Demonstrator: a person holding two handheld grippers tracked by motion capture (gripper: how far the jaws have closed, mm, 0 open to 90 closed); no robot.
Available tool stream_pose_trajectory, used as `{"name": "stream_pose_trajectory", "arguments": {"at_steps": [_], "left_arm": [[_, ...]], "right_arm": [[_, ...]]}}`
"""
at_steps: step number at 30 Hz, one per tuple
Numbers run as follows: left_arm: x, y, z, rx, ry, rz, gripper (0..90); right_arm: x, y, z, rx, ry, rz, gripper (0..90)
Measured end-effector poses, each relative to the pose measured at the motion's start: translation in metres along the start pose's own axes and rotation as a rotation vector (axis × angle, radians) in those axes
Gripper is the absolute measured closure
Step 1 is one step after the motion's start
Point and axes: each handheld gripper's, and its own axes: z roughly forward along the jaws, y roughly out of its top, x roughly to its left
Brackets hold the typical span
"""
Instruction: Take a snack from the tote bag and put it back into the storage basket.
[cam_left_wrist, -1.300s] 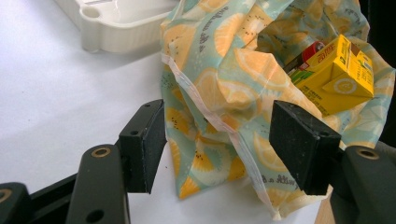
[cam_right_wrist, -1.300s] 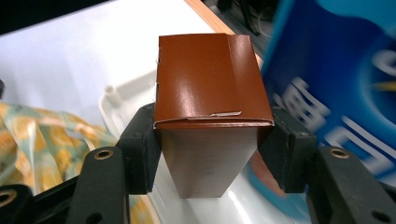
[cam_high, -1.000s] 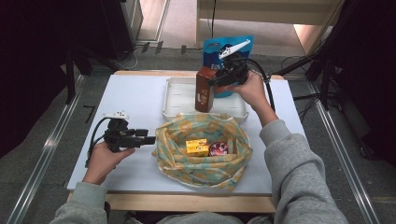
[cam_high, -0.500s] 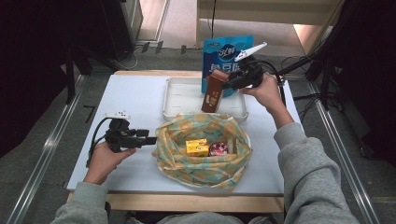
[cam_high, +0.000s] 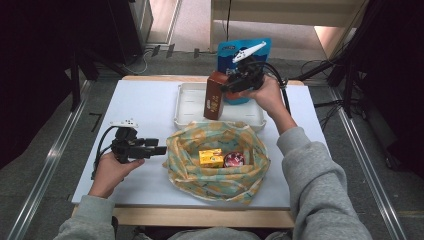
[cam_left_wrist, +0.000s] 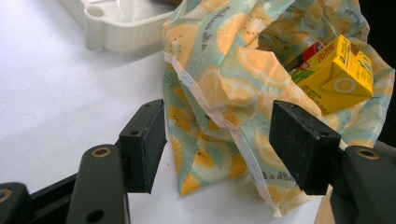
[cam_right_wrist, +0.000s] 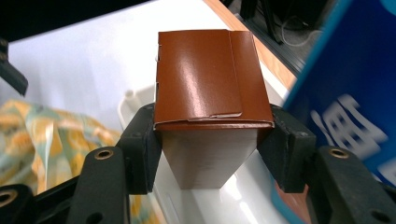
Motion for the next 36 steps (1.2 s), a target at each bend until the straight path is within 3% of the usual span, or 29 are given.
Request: {"name": "stream_pose_trajectory", "arguments": {"at_steps": [4,7,9,17,20,31,36], "left_arm": [[0.001,-0.001,-0.002,-0.003,0.005,-0.005,37.4],[0.001,-0.001,-0.002,-0.002,0.006,-0.005,37.4],[0.0,-0.001,-0.001,-0.001,0.005,-0.004,37.4],[-0.001,-0.001,0.0,0.003,0.007,-0.005,37.4],[-0.001,-0.001,0.0,0.004,0.007,-0.002,37.4],[-0.001,0.0,0.001,0.008,0.006,0.003,37.4],[-0.002,0.0,0.002,0.008,0.005,0.001,37.4]], "right_arm": [[0.003,0.004,0.016,-0.02,0.012,0.009,44.6],[0.002,0.003,0.017,-0.032,0.017,0.01,44.5],[0.001,0.002,0.015,-0.028,0.025,0.003,44.3],[-0.009,-0.007,0.0,0.034,0.032,0.06,42.7],[-0.01,-0.012,-0.005,0.055,0.032,0.042,42.6],[-0.019,-0.043,-0.023,0.085,0.041,0.065,42.3],[-0.022,-0.059,-0.024,0.127,0.035,0.055,41.9]]}}
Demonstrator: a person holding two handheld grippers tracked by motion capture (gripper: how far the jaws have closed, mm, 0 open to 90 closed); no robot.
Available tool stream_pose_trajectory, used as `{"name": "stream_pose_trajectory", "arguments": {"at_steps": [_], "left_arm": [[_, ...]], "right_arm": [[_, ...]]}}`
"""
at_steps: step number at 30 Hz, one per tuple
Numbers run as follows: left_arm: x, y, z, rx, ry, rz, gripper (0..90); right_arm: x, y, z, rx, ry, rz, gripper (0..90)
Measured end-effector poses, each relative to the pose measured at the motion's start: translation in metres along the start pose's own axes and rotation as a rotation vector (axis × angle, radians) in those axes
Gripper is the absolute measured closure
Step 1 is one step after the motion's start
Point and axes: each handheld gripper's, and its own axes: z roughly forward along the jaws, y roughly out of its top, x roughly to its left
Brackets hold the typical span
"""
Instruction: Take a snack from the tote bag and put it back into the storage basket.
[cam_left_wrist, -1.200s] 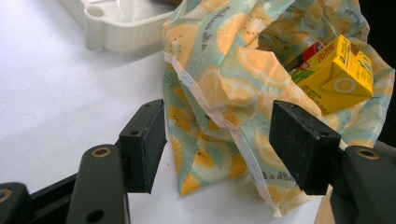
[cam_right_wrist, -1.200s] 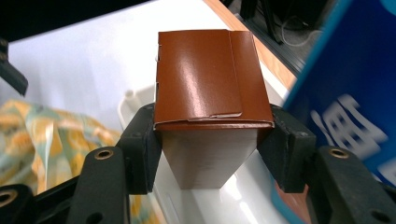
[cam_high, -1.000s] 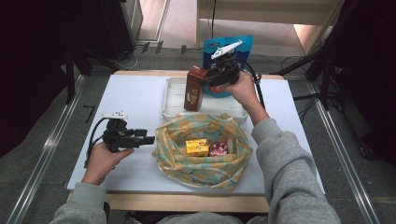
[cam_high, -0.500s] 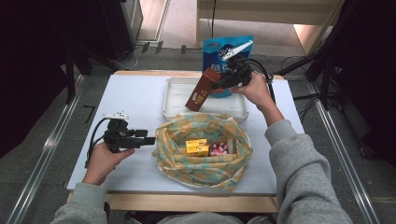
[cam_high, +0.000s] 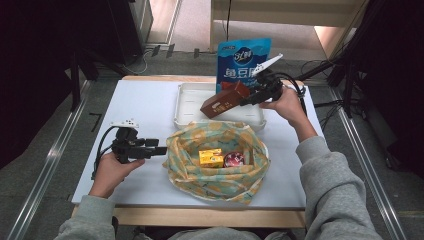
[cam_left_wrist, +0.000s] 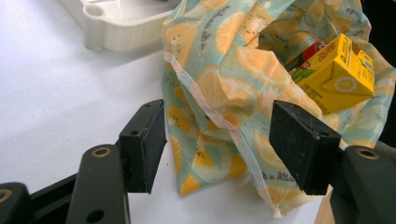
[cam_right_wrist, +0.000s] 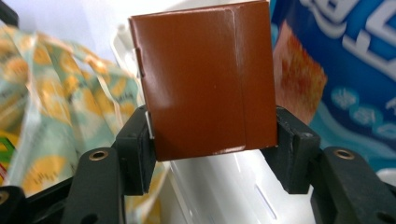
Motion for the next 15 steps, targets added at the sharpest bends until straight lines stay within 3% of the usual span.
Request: {"name": "stream_pose_trajectory", "arguments": {"at_steps": [15], "left_arm": [[0.0,0.0,0.0,-0.001,0.001,0.001,37.4]], "right_arm": [[-0.012,-0.034,0.018,0.025,0.006,0.063,41.5]]}}
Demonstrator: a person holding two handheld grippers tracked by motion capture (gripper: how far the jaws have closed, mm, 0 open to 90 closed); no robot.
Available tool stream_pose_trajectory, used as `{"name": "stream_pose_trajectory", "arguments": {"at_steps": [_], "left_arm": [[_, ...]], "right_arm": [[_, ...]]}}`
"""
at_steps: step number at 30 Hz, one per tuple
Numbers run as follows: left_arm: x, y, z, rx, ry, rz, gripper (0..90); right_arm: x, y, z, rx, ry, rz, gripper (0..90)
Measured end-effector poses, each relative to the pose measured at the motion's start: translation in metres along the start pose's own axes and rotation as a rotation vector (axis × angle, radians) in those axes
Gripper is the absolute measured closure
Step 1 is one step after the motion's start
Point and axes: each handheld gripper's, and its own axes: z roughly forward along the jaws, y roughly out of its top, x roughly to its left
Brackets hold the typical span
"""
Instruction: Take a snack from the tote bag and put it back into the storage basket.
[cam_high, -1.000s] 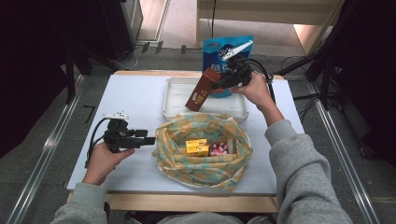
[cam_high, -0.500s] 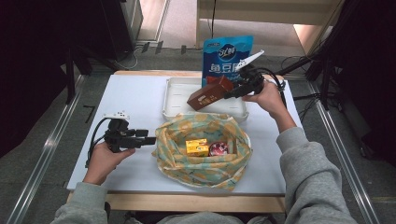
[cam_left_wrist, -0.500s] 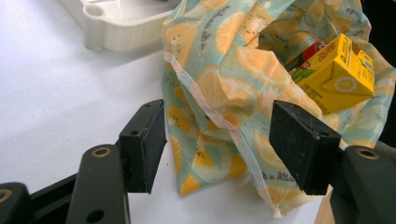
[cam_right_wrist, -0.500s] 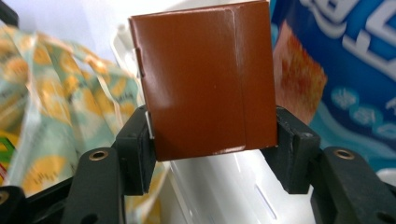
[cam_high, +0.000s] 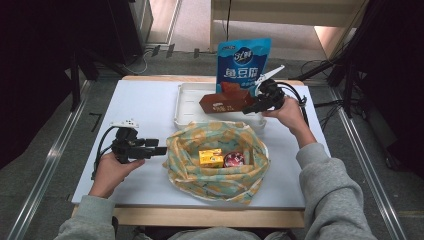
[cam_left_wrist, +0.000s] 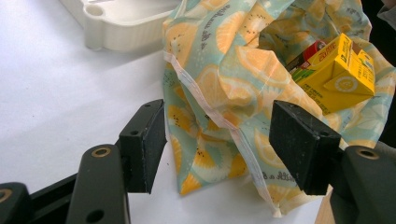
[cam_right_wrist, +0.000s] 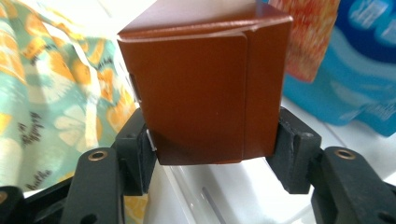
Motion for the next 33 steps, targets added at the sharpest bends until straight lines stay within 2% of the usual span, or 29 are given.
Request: {"name": "stream_pose_trajectory", "arguments": {"at_steps": [9,14,20,25,29,33], "left_arm": [[0.0,0.0,0.0,0.0,0.004,0.001,37.5],[-0.001,0.0,0.0,-0.001,0.004,0.003,37.5],[-0.001,0.0,0.0,0.001,0.001,0.001,37.5],[-0.001,0.0,0.0,0.0,0.003,0.002,37.5],[-0.001,0.0,0.0,0.001,0.002,0.002,37.5],[-0.001,0.0,0.0,0.001,0.001,0.004,37.5]], "right_arm": [[-0.002,-0.016,0.015,0.036,-0.001,0.013,42.2],[-0.005,-0.022,0.019,0.034,-0.002,0.034,41.8],[-0.009,-0.03,0.025,0.056,-0.02,0.075,36.1],[-0.009,-0.031,0.027,0.062,-0.042,0.089,32.9],[-0.011,-0.032,0.024,0.031,-0.049,0.108,30.2],[-0.009,-0.032,0.022,0.028,-0.06,0.105,30.7]]}}
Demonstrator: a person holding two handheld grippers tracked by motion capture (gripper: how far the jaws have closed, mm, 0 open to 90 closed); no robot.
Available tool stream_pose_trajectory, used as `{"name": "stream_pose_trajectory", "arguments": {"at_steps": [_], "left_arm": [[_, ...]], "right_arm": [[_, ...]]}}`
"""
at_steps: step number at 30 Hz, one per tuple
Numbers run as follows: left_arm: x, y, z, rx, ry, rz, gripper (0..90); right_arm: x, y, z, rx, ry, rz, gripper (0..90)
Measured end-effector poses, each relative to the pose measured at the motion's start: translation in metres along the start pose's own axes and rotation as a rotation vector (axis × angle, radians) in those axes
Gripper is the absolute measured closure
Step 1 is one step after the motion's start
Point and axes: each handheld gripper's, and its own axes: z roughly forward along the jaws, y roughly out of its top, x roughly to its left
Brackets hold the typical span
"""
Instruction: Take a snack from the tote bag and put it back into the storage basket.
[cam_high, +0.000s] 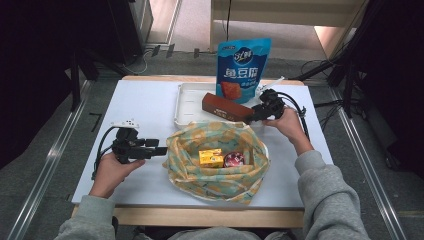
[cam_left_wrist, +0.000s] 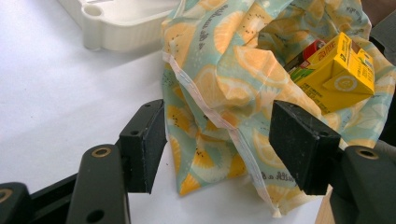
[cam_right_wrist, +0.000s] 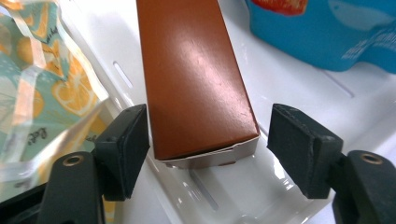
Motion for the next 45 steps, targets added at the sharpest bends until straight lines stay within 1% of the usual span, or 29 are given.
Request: {"name": "stream_pose_trajectory", "arguments": {"at_steps": [3,5,6,7,8,9,10,11,13,15,16,17,19,21,23,26,30,36,39,42,45], "left_arm": [[0.0,0.0,0.0,-0.001,0.004,-0.002,37.5],[0.0,0.0,0.0,-0.001,0.004,-0.001,37.5],[0.0,0.0,0.0,-0.001,0.003,0.0,37.5],[0.0,0.0,0.0,-0.001,0.004,0.0,37.5],[0.0,0.0,0.0,-0.001,0.003,0.002,37.5],[0.0,0.0,0.0,-0.001,0.003,0.003,37.6],[0.0,0.0,0.0,-0.003,0.005,0.003,37.5],[0.0,0.0,-0.001,-0.004,0.005,0.001,37.5],[0.0,0.001,-0.001,-0.006,0.006,-0.002,37.6],[0.0,0.001,-0.001,-0.007,0.008,-0.001,37.6],[0.0,0.0,-0.001,-0.008,0.008,-0.001,37.6],[0.0,0.0,-0.001,-0.007,0.008,-0.001,37.6],[0.0,0.0,-0.001,-0.006,0.008,-0.001,37.6],[0.0,0.001,-0.001,-0.004,0.008,0.0,37.6],[0.0,0.001,-0.001,-0.003,0.01,0.001,37.6],[0.0,0.001,-0.001,-0.005,0.007,0.0,37.7],[0.0,0.0,-0.001,-0.003,0.01,0.001,37.7],[0.0,0.001,0.0,0.001,0.015,0.01,37.7],[-0.001,0.001,0.0,-0.005,0.015,0.011,37.8],[-0.002,0.001,-0.001,-0.006,0.015,0.015,37.9],[-0.003,0.002,-0.001,-0.005,0.016,0.018,38.0]], "right_arm": [[0.004,0.004,-0.007,-0.029,-0.023,-0.01,32.6],[0.01,0.008,-0.015,-0.043,-0.035,-0.03,36.1],[0.013,0.01,-0.018,-0.048,-0.038,-0.035,38.4],[0.018,0.013,-0.024,-0.063,-0.034,-0.048,44.4],[0.018,0.013,-0.024,-0.063,-0.034,-0.048,44.4],[0.021,0.014,-0.026,-0.067,-0.033,-0.045,47.9],[0.023,0.014,-0.027,-0.077,-0.023,-0.048,50.4],[0.026,0.015,-0.028,-0.086,-0.023,-0.046,55.1],[0.03,0.014,-0.029,-0.105,-0.005,-0.045,63.8],[0.034,0.011,-0.027,-0.115,-0.01,-0.044,73.3],[0.035,0.009,-0.026,-0.118,0.006,-0.041,76.8],[0.036,0.008,-0.024,-0.115,0.008,-0.034,79.6],[0.037,0.004,-0.019,-0.104,0.03,-0.029,83.0],[0.037,0.0,-0.013,-0.086,0.043,-0.025,84.0],[0.035,-0.003,-0.008,-0.068,0.033,-0.022,84.0],[0.032,-0.005,-0.007,-0.081,0.022,0.0,84.3],[0.025,-0.007,-0.008,-0.079,-0.015,0.019,84.2],[0.012,-0.008,-0.013,-0.103,-0.058,0.057,84.1],[0.006,-0.008,-0.014,-0.112,-0.077,0.071,84.1],[0.003,-0.007,-0.014,-0.124,-0.089,0.085,84.1],[0.0,-0.008,-0.013,-0.124,-0.108,0.105,83.9]]}}
